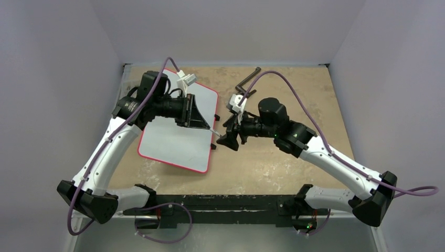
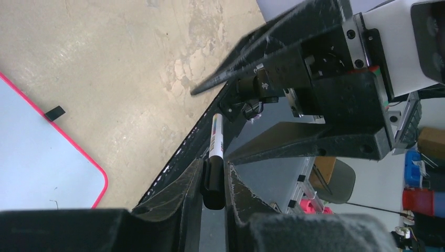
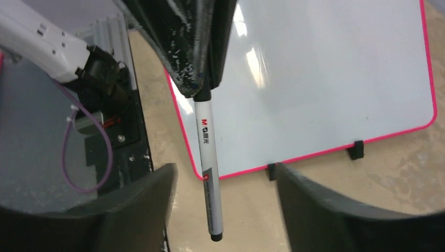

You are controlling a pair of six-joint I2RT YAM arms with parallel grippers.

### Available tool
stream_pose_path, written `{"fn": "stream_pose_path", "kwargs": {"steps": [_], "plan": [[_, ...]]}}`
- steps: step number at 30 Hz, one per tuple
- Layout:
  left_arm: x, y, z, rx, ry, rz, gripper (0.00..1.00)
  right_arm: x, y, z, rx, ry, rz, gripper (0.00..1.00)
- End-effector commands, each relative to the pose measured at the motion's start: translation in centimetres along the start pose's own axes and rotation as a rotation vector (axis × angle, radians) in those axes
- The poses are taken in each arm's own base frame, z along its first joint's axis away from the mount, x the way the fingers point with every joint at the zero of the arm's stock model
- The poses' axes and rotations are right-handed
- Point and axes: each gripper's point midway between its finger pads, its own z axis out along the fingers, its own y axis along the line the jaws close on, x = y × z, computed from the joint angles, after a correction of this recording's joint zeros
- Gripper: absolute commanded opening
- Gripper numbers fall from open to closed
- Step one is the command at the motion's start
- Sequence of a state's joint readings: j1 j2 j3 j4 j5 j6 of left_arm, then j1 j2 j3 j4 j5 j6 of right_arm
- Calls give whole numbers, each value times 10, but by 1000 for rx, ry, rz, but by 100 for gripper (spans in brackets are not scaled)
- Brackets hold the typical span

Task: Write a sentence on the whiteboard
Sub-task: Pass from the right arm to the left, then open the whiteboard marker from the pen cap.

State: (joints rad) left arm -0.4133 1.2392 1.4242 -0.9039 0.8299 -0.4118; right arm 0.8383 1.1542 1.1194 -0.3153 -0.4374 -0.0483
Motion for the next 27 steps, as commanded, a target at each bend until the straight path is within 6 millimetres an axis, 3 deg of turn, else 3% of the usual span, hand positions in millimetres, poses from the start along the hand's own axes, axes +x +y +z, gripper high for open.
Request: {"fn": "stream_pose_path", "kwargs": {"steps": [1, 2, 3, 8, 14, 17, 20, 24, 27], "plan": [[-19, -23, -13, 32, -116, 62, 0, -46, -17, -16, 151, -206, 48, 85], [-24, -28, -16, 39, -136, 71, 0, -51, -24, -22, 201, -237, 71, 97], [-29, -33, -19, 46, -155, 82, 0, -58, -29, -26, 240, -267, 92, 99], [-59, -61, -36, 73, -262, 132, 0, -91, -48, -49, 296, -411, 244, 99], [-92, -85, -59, 103, -407, 165, 0, -122, -48, -72, 97, -551, 441, 99], [-102, -102, -64, 182, -446, 189, 0, -132, -33, -74, -17, -565, 457, 93], [-107, -117, -65, 282, -478, 203, 0, -141, -16, -77, -136, -598, 474, 80], [-115, -122, -64, 345, -514, 207, 0, -146, -1, -77, -269, -627, 490, 67], [-116, -121, -63, 358, -528, 201, 0, -151, 0, -77, -299, -643, 482, 64]]}}
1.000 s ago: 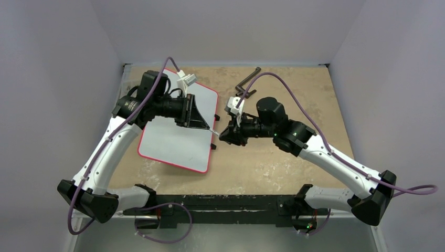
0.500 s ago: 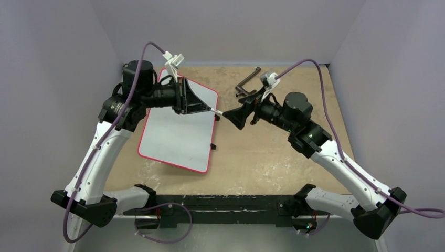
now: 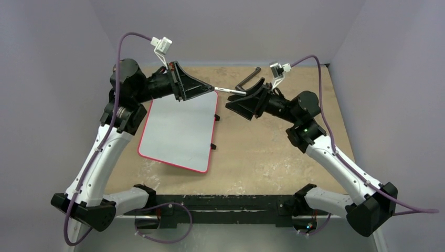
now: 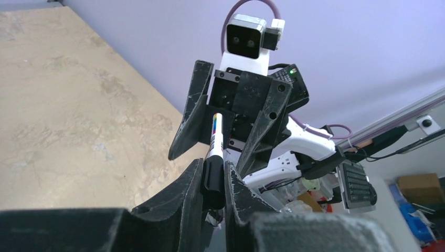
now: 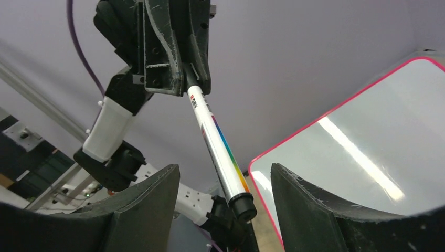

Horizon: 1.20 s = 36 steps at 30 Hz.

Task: Write a sentence on the whiteboard
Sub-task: Open the whiteboard marker from the pen cap.

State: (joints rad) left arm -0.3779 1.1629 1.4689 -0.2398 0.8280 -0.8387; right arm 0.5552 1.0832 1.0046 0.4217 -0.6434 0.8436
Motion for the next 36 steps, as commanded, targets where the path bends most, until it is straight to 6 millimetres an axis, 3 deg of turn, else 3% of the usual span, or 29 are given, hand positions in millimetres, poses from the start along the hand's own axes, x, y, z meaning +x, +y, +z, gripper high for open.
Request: {"fn": "stream_pose_path", "kwargs": {"steps": [1, 6, 12, 20, 36], "plan": [[-15, -21, -1, 101, -68, 30, 0, -10, 34, 3, -174, -12, 10, 64], [-7, -17, -4, 87, -56, 29, 0, -14, 42, 10, -266, -13, 20, 63], [0, -16, -6, 96, -51, 24, 0, -15, 46, 15, -353, -20, 57, 55], [1, -17, -8, 90, -47, 27, 0, -17, 47, 17, -368, -19, 65, 41], [15, -5, -11, 37, -3, 16, 0, -18, 49, 16, -402, -34, 82, 33]]}}
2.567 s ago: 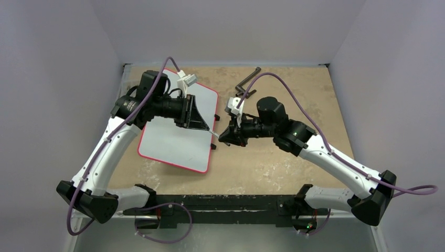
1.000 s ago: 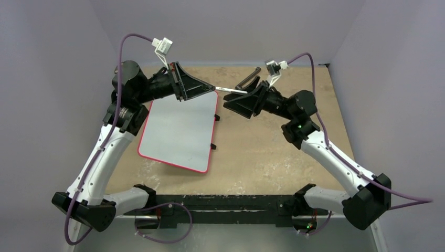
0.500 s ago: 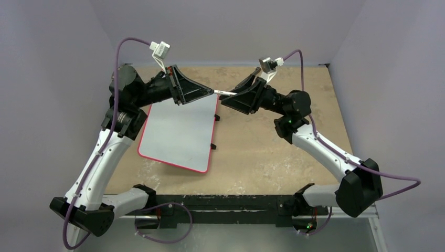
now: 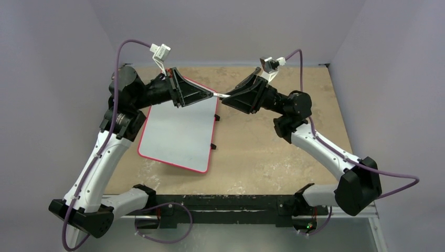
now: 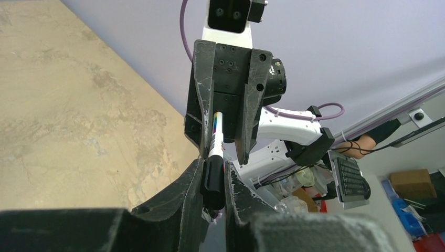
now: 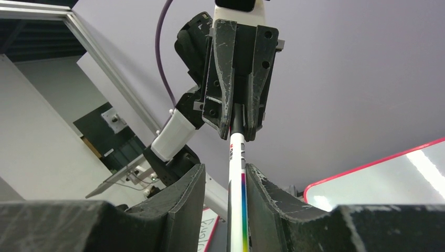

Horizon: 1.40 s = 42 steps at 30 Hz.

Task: Write a sentence on the whiteboard
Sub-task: Open the whiteboard marker from the pen cap.

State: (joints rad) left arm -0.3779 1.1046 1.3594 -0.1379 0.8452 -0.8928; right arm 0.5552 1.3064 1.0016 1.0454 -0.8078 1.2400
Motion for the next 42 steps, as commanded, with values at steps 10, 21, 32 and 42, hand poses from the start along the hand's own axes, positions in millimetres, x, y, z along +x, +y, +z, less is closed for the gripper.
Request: {"fn": "stream_pose_path", "kwargs": {"steps": [10, 21, 32, 42], "plan": [[6, 2, -6, -19, 12, 32, 0, -8, 10, 4, -43, -17, -39, 27], [7, 10, -4, -36, 5, 25, 0, -7, 0, 6, -17, -13, -18, 21], [8, 17, -1, -45, 9, 10, 0, -3, -8, 8, -8, 8, 0, 20], [11, 23, 2, -44, 20, -5, 0, 1, -9, 11, -17, 14, 6, 18]]}}
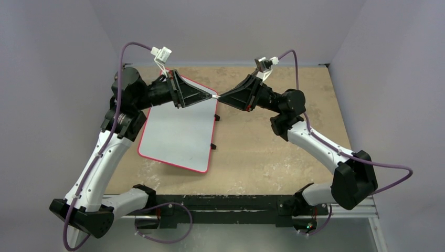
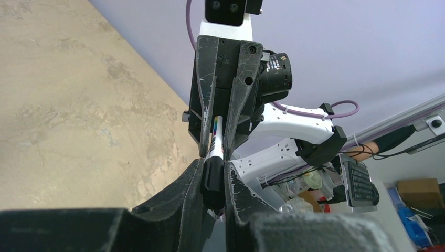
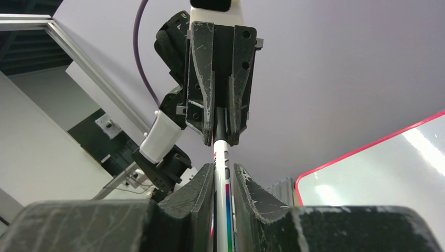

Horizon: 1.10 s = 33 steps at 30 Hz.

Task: Write a sentence on the whiteboard
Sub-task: Open the whiteboard marker from the pen cap.

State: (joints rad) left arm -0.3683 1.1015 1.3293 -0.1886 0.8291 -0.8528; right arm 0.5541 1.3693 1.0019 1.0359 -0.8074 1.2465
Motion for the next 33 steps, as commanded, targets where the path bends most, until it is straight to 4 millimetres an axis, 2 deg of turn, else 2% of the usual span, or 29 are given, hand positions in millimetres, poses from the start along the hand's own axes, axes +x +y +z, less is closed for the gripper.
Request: {"fn": "stream_pose_path", "kwargs": {"steps": [1, 15, 18, 20, 21, 27, 32, 33], "plan": [[2, 3, 4, 11, 5, 11, 0, -6, 22, 9, -68, -2, -54, 18], [6, 3, 2, 11, 12, 2, 0, -8, 25, 10, -100, -22, -23, 18], [7, 4, 2, 7, 12, -1, 0, -8, 25, 10, -102, -26, -18, 14], [9, 5, 1, 6, 14, -3, 0, -8, 27, 11, -108, -27, -21, 3], [9, 6, 1, 5, 14, -4, 0, -8, 27, 11, -108, -27, -19, 0], [12, 6, -2, -4, 14, 7, 0, -3, 28, 10, -113, -29, -25, 0], [10, 5, -7, -40, 14, 56, 0, -1, 14, 7, -7, -28, -47, 0], [9, 3, -8, -40, 17, 66, 0, -2, 17, 5, 7, -30, -66, 0]]}}
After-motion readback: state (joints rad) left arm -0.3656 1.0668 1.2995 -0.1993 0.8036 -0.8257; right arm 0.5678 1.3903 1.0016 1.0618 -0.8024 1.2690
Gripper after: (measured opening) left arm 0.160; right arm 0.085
